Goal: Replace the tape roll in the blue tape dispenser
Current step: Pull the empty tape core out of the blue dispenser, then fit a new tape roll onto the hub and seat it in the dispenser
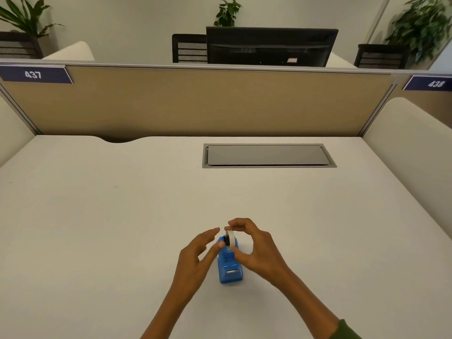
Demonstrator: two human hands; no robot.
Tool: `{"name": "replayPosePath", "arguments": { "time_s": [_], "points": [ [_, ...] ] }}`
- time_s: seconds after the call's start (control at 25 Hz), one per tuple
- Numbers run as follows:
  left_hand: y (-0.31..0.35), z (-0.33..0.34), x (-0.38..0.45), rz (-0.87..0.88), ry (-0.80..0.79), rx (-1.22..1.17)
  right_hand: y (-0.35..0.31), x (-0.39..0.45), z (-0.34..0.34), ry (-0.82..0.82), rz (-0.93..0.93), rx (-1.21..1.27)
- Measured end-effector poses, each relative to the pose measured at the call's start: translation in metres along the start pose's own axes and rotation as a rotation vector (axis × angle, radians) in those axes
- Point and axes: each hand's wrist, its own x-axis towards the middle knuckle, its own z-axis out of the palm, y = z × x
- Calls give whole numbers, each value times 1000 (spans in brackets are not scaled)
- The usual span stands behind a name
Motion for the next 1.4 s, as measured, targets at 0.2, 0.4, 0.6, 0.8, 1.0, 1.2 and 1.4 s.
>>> {"name": "replayPosePath", "arguments": {
  "time_s": [0.2, 0.4, 0.6, 0.8, 1.0, 1.2, 1.4],
  "points": [
    [24, 0, 4, -103, 51, -237, -13, 1, -10, 9, -86, 109],
    [32, 4, 12, -180, 59, -350, -19, 5, -24, -39, -65, 258],
    [33, 8, 20, -245, 94, -411, -18, 12, -26, -54, -67, 294],
    [28, 8, 36, -293, 95, -414, -15, 19, -24, -44, -89, 307],
    [14, -3, 44, -394, 118, -455, -3, 41, -33, 66, -12, 324],
    [4, -3, 41, -416, 149, -463, 29, 83, -12, 104, 109, 25],
    [2, -4, 36, -385, 136, -453, 52, 99, 18, -20, 146, -221]
  ]
}}
